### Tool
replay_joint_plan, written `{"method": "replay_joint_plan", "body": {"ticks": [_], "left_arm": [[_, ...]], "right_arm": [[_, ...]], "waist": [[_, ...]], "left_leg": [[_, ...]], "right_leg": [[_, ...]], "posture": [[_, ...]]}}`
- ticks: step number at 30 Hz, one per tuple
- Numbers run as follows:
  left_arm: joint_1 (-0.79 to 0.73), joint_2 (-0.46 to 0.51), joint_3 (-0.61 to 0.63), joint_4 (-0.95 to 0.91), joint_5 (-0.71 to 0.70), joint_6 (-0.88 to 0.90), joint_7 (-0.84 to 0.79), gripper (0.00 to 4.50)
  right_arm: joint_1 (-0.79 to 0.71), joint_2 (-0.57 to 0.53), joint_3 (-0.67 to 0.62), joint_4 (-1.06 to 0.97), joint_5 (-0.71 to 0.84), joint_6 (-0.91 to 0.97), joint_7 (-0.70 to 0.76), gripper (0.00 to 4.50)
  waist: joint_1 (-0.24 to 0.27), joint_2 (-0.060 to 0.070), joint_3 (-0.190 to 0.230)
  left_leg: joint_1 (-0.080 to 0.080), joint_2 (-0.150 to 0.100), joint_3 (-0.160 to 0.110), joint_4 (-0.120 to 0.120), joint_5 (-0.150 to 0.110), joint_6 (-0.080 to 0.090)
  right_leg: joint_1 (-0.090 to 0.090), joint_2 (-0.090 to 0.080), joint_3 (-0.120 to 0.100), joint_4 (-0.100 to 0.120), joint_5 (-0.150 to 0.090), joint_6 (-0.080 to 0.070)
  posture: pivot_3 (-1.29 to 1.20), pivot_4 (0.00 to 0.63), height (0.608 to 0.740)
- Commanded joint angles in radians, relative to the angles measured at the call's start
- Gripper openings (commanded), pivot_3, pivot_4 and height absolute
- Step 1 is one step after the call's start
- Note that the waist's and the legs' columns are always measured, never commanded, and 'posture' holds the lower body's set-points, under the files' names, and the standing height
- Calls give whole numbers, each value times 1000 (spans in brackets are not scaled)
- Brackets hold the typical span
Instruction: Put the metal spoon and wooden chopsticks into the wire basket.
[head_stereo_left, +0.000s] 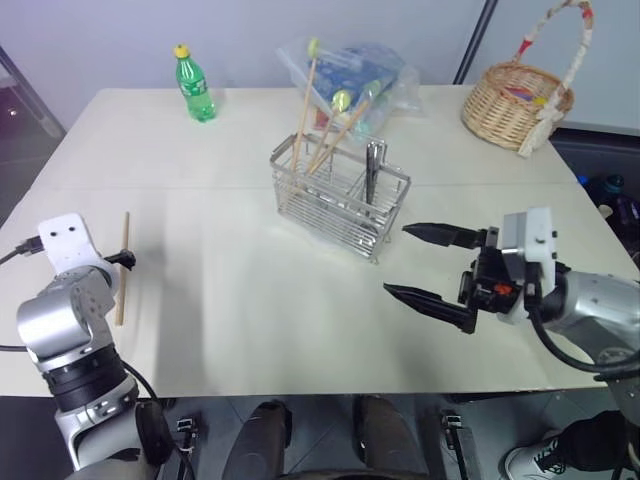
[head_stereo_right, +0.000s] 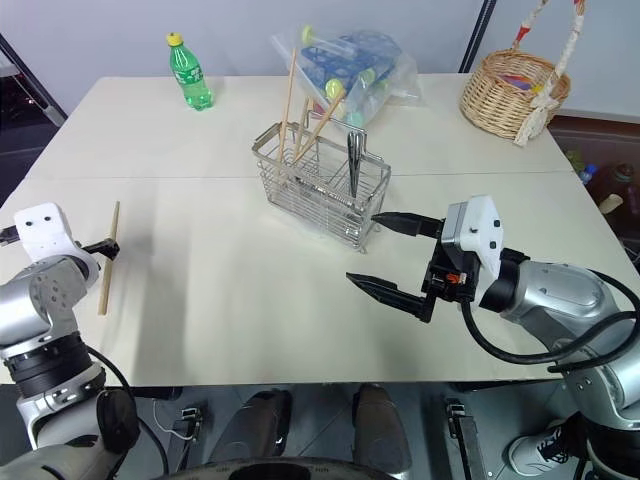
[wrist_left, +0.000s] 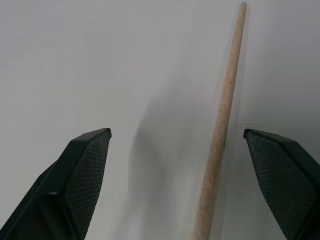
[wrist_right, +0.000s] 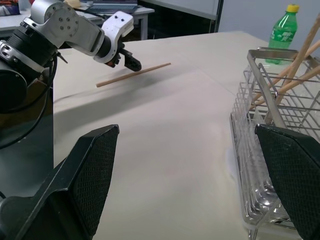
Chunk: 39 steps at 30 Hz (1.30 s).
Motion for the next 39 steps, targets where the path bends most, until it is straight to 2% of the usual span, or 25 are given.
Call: {"method": "replay_joint_plan", "body": {"ticks": [1, 12, 22, 34, 37, 38, 39], "left_arm": [[5, 34, 2, 34, -32, -35, -59, 4466], [25, 40, 0, 79, -32, -8, -65, 4466], [32, 60, 10, 122, -52, -17, -89, 4466], [47, 56, 14, 160, -60, -51, -87, 4466], [64, 49, 32, 152, -67, -53, -81, 3691], [66, 47, 38, 148, -69, -53, -77, 3306], [67, 44, 44, 143, -73, -53, -75, 2728]], "right_arm": [[-61, 12, 4, -4, -12, -24, -15, 4500], [-102, 42, 12, 13, -36, -17, -45, 4500], [-67, -13, -55, -11, 25, 14, 4, 4500], [-66, -29, -63, -13, 36, 19, 20, 4500], [-68, -25, -67, -7, 38, 23, 9, 4500], [-68, -23, -69, -4, 40, 26, 4, 4500], [-69, -23, -70, 0, 39, 26, 2, 4500]], "waist": [[-2, 0, 0], [1, 0, 0], [-1, 1, -1], [-2, 6, -4], [-4, 6, -4], [-5, 6, -4], [-7, 7, -4]], "left_leg": [[0, 0, 0, 0, 0, 0], [0, 0, 0, -1, 0, 0], [1, 0, 0, -1, 0, 0], [1, 0, 0, -1, 0, 0], [1, 0, 1, -1, 0, 0], [1, 0, 1, -1, 0, 0], [2, 0, 1, -1, 0, 0]], "right_leg": [[0, 0, 0, 0, 0, 0], [0, -1, 0, 0, 0, 0], [0, -1, 0, 0, 0, 0], [0, -1, 0, 0, 0, 0], [0, -1, 0, 0, 0, 0], [0, -1, 0, 0, 0, 0], [0, -1, 0, 0, 0, 0]], "posture": [[0, 150, 740], [0, 150, 740], [0, 150, 740], [0, 150, 740], [0, 150, 740], [0, 150, 740], [0, 150, 740]]}}
